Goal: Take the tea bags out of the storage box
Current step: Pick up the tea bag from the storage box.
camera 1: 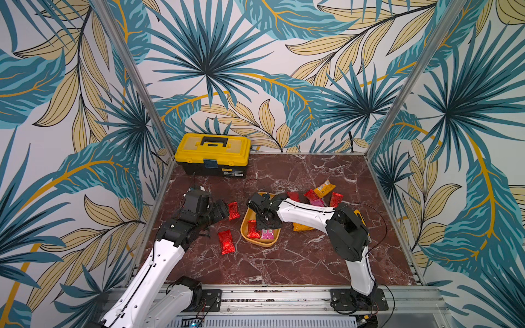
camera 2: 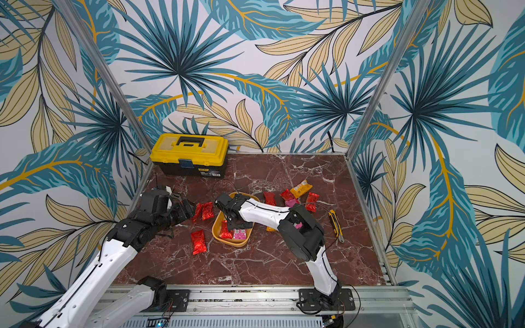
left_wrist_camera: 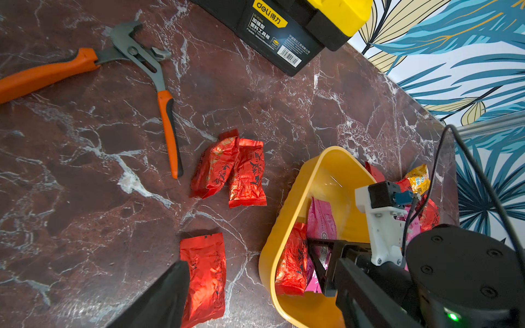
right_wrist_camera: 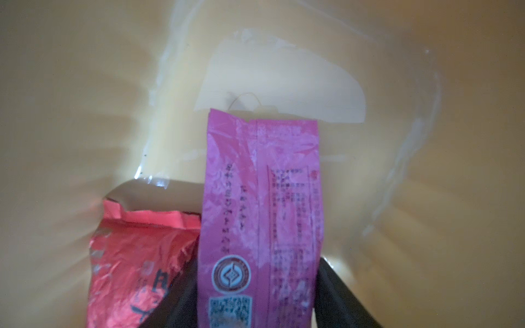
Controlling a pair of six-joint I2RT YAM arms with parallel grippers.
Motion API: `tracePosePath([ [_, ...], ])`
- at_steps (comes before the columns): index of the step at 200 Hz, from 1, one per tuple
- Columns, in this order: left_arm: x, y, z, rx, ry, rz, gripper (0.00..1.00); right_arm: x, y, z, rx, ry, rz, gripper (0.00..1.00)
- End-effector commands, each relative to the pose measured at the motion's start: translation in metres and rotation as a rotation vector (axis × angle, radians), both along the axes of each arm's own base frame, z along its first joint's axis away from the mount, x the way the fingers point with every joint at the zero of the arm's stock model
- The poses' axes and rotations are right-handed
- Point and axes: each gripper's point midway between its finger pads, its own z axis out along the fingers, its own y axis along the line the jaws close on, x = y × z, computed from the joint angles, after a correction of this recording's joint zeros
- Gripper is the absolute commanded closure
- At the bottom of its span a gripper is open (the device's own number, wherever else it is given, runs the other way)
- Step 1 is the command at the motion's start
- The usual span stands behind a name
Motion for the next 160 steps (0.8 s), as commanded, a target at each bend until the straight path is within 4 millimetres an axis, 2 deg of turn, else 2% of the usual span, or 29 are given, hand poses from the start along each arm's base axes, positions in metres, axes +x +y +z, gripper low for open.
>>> tracePosePath([
  [1, -0.004, 0.001, -0.006, -0.006, 0.01, 0.002, 0.14, -0.004, -0.007, -0.012, -0.051, 0.019, -0.012, 0.41],
  [44, -0.006, 0.0, -0.007, -0.013, 0.015, -0.004, 0.14, -0.003, -0.006, -0.009, -0.046, 0.012, -0.016, 0.44],
  [75, -0.008, -0.004, -0.012, -0.026, 0.036, -0.022, 0.15, 0.0, -0.003, 0.006, -0.016, -0.015, -0.011, 0.46],
  [109, -0.01, -0.014, -0.028, -0.066, 0.076, -0.051, 0.17, 0.003, 0.001, 0.031, 0.029, -0.058, -0.004, 0.46],
  [160, -0.014, -0.035, -0.039, -0.061, 0.097, -0.097, 0.18, 0.01, 0.0, 0.084, 0.096, -0.156, 0.014, 0.47],
])
